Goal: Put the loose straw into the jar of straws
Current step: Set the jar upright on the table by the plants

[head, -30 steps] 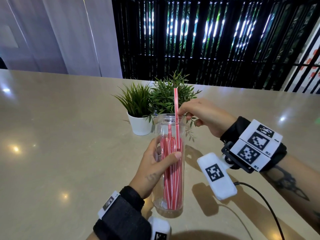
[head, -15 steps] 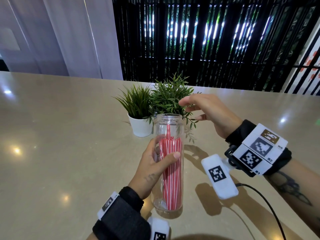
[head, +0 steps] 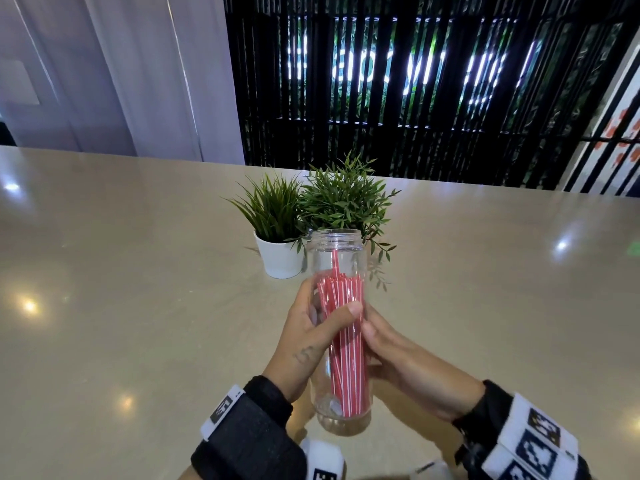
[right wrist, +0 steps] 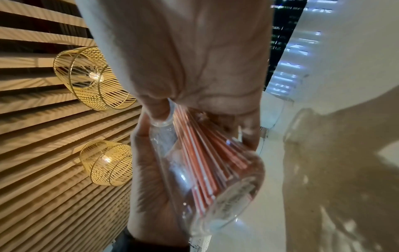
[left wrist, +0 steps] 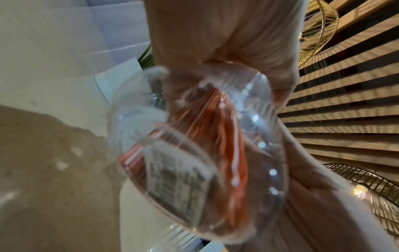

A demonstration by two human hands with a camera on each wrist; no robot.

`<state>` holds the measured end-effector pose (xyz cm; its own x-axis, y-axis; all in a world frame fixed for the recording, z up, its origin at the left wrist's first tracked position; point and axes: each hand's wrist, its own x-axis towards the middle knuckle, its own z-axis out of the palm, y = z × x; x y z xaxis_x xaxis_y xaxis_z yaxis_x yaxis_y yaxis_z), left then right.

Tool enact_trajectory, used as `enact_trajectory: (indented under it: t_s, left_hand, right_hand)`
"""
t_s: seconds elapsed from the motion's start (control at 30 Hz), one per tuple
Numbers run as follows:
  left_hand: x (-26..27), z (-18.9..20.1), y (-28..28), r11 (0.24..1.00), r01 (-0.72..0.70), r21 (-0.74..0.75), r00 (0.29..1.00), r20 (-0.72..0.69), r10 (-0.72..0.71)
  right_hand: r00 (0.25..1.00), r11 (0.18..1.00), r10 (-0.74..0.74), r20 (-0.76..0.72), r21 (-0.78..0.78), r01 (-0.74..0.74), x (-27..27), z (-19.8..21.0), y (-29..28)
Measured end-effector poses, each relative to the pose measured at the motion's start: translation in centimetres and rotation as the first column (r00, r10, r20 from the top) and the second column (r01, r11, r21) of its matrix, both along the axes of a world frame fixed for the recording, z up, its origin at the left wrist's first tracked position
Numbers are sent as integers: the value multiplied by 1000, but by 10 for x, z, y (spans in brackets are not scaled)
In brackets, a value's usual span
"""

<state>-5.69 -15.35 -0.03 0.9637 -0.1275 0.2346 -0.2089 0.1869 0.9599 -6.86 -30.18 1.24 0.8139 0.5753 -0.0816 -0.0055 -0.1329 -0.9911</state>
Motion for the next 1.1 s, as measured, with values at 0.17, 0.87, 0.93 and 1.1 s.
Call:
enact_trajectory:
  t_s: [0.17,0.87,0.93,1.1]
  left_hand:
    - [8,1,-17,989,44,143,998,40,-50]
    - [77,12,-106,822,112,559,989,21,-149]
    - [86,10,-107,818,121,563,988,14,-155]
    - [101,14,-106,767,127,629,988,-13,-153]
  right_hand:
    - [984,980,-180,-6,84,180,-7,-5,-18]
    - [620,638,-627,471,-147,756,86,2,-82]
    - [611,623,-627,484,-160,766,96,-4,-82]
    - [594,620,-671,444,-103,777,112,-16,-81]
